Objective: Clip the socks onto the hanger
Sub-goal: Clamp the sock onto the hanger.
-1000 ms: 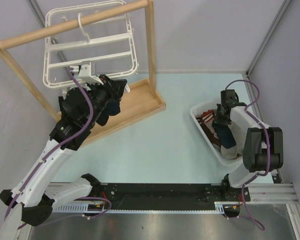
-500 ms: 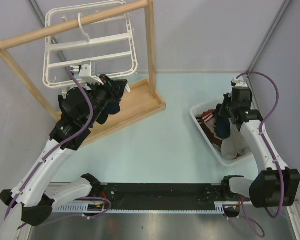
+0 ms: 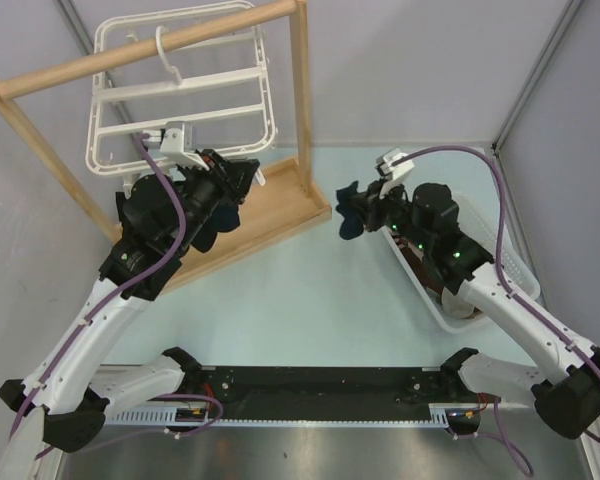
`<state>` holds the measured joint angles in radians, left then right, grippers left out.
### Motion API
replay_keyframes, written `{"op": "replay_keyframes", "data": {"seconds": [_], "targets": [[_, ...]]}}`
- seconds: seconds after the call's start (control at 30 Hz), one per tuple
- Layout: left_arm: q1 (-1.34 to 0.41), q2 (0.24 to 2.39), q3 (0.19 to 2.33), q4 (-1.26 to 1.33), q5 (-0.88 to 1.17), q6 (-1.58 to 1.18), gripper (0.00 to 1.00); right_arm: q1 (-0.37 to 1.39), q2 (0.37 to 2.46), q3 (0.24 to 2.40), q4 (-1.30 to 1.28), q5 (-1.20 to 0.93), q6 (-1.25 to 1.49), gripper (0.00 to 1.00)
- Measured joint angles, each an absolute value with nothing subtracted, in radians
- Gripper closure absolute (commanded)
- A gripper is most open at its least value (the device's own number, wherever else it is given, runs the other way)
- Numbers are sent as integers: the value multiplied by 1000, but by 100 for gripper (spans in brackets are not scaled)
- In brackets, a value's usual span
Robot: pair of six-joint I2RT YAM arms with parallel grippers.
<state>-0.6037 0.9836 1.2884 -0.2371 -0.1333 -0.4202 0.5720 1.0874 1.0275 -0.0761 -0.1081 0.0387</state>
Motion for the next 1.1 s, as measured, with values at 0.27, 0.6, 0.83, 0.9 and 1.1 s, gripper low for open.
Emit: {"op": "replay_keyframes", "data": {"seconds": [0.27, 0.6, 0.83, 0.9, 1.1], "targets": [[-603, 987, 1288, -221, -113, -419, 100, 802, 1228, 1028, 250, -108, -35, 100], [-601, 987, 1288, -221, -99, -418, 100, 915, 1360, 1037, 489, -64, -133, 100], [-599, 987, 1288, -221, -92, -418, 100, 929, 1414, 1084, 521, -65, -156, 100], [-599, 987, 1288, -221, -91, -418, 100, 937, 1415, 1097, 525, -65, -162, 100], [-599, 990, 1288, -221, -90, -418, 99, 952, 1415, 1134, 546, -69, -179, 100]]}}
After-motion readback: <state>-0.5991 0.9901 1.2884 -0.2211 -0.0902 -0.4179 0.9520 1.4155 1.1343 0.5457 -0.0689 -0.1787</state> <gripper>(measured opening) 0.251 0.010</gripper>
